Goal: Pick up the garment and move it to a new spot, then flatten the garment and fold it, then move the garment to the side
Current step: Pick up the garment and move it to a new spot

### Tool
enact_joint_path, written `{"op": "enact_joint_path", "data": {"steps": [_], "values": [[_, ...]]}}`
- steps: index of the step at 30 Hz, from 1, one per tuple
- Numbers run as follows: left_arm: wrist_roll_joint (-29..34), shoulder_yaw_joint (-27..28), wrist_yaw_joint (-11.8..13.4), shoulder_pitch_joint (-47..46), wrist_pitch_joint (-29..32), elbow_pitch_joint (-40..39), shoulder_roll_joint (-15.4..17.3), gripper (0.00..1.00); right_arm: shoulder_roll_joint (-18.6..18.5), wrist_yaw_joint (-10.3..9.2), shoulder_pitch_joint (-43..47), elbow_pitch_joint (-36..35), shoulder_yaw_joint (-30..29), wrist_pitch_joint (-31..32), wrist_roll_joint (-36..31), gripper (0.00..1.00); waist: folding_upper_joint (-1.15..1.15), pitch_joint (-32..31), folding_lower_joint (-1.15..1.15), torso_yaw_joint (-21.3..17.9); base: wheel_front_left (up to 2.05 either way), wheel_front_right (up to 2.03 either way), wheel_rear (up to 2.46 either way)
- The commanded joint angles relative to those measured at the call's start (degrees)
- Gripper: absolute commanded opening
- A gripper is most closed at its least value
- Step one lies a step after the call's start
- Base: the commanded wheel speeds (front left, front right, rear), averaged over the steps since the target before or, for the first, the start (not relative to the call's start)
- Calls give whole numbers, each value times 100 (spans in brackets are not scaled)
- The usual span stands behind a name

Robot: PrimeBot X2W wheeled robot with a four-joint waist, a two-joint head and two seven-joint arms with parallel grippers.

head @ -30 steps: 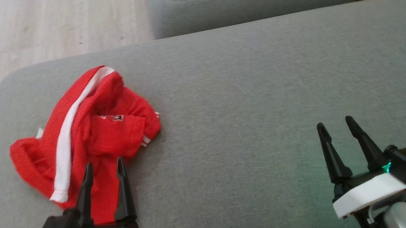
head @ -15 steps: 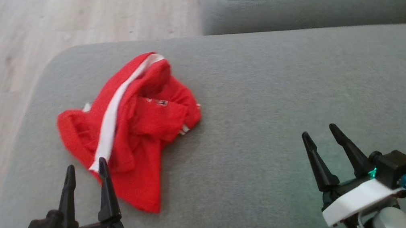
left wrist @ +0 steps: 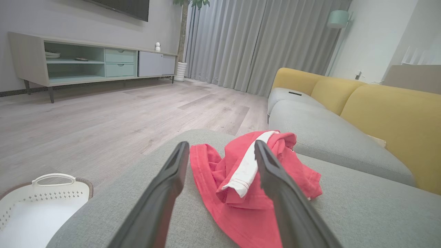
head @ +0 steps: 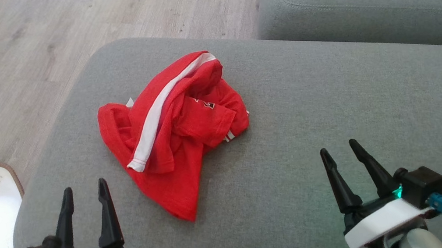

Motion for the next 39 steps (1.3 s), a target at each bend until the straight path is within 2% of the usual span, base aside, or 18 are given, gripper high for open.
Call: {"op": "enact_joint_path", "data": {"steps": [1,9,15,19,23,25,29,30,31,33,39], "values": [[69,221,-27,-233,-70,-178,-15,100,-39,-4,-138,-167,149,-62,19,100,0,11,0,-6,0,0,0],[118,321,-83,-288,-70,-108,-15,100,-39,-4,-183,-150,270,-62,13,100,0,112,0,-162,0,0,0],[480,291,-428,-902,-70,273,74,100,-39,-4,-374,-209,182,-62,-70,100,0,499,0,-428,0,0,0],[626,97,-607,-1636,-54,926,404,100,-39,-4,-511,-247,106,-62,-140,100,0,780,0,-578,0,0,0],[640,-286,-727,-2562,349,1542,809,100,-39,-4,-650,-301,1,-62,-183,100,0,1066,0,-681,0,0,0],[523,-524,-752,-3003,601,1774,974,100,-39,-4,-705,-317,-47,-62,-202,100,0,1188,0,-715,0,0,0],[58,-1336,-762,-3736,1003,2114,1459,100,-39,-4,-830,-325,-51,-62,-215,100,0,1400,0,-818,0,0,0],[58,-1336,-762,-3736,1003,2114,1459,100,-39,-4,-830,-325,-51,-62,-215,100,0,1400,0,-818,0,0,0],[-242,-1674,-762,-4024,1206,2293,1669,100,-39,-4,-889,-327,-52,-62,-204,100,0,1484,0,-866,0,0,0],[-397,-1868,-763,-4269,1402,2504,1870,100,-39,-4,-944,-330,-37,-62,-194,100,0,1562,0,-923,0,0,0],[-443,-2067,-764,-4647,1656,3166,2125,100,-39,-4,-1033,-347,-13,-62,-148,100,0,1689,0,-1075,0,0,0]]}}
